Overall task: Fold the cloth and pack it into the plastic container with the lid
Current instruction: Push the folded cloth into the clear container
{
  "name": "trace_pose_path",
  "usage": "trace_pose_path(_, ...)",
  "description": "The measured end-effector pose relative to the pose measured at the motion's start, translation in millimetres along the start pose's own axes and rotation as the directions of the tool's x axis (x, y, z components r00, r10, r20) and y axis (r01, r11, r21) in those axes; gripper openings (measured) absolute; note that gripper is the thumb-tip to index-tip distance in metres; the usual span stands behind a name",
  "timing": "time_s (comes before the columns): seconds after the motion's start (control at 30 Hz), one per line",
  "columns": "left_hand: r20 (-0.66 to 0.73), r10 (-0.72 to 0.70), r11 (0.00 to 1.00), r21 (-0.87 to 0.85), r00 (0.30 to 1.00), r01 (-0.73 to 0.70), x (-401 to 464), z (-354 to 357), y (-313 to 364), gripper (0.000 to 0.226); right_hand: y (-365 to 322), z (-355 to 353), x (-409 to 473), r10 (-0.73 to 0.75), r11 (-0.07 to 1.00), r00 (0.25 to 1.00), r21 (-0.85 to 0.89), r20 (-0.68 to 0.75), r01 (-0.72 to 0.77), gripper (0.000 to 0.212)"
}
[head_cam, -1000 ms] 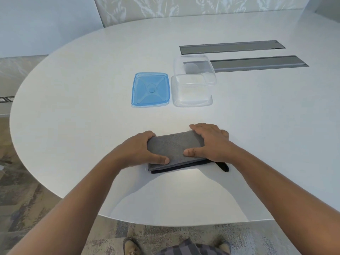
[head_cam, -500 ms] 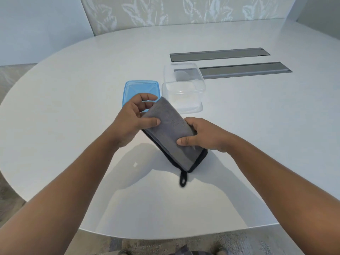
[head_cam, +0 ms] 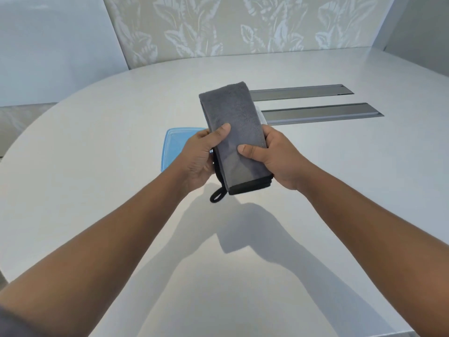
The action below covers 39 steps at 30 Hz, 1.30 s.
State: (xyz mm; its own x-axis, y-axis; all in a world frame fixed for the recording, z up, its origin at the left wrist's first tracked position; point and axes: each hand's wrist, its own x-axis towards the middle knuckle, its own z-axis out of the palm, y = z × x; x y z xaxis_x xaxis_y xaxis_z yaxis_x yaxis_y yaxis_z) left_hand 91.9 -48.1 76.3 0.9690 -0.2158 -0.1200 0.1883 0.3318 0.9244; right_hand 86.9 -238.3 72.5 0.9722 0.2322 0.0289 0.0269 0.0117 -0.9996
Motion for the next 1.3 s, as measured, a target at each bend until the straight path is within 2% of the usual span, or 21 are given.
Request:
trace_pose_path(0.13,-0.067,0.106,0.994,0.021,0.992,-0.105,31.4,8.1,28.5,0.033,-25.0,-3.1,25.3,-0.055,0.998,0.996,0.011,-0.07,0.056,0.042)
trace_pose_path(0.23,-0.057,0.185,0.982,0.059,0.981,-0.182,55.1,15.7,51.1,0.017,-44.0,-6.3,48.9,-0.08,0.997,0.99,0.015,-0.119,0.082,0.03)
trace_pose_path(0.47,-0.032,0.326,0.941,0.113,0.945,-0.32,103.1,27.8,83.7,0.022,-65.8,-19.2,101.8,-0.156,0.984,0.962,-0.118,-0.222,0.132,0.031)
trace_pose_path(0.7,-0.093,0.301,0.951,0.109,0.949,-0.291,152.8,25.7,68.5,0.016,-50.6,-33.3,135.0,-0.175,0.967,0.943,-0.229,-0.284,0.111,0.031)
trace_pose_path(0.93,-0.192,0.14,0.981,0.158,0.971,-0.11,193.4,22.5,36.2,0.017,-11.2,-45.1,151.2,-0.126,0.931,0.928,-0.365,-0.352,-0.012,0.039)
trace_pose_path(1.0,-0.224,0.092,0.982,0.184,0.97,-0.051,200.7,21.6,27.1,0.021,1.0,-47.3,155.7,-0.123,0.882,0.924,-0.467,-0.362,-0.066,0.041)
trace_pose_path(1.1,-0.27,0.008,0.971,0.231,0.963,0.057,208.1,20.7,16.5,0.021,15.6,-50.0,161.2,-0.176,0.699,0.911,-0.699,-0.374,-0.152,0.044)
trace_pose_path(1.3,-0.357,-0.11,0.86,0.434,0.928,0.269,214.3,20.5,4.3,0.028,35.0,-52.6,164.7,-0.149,0.373,0.956,-0.91,-0.254,-0.183,0.038)
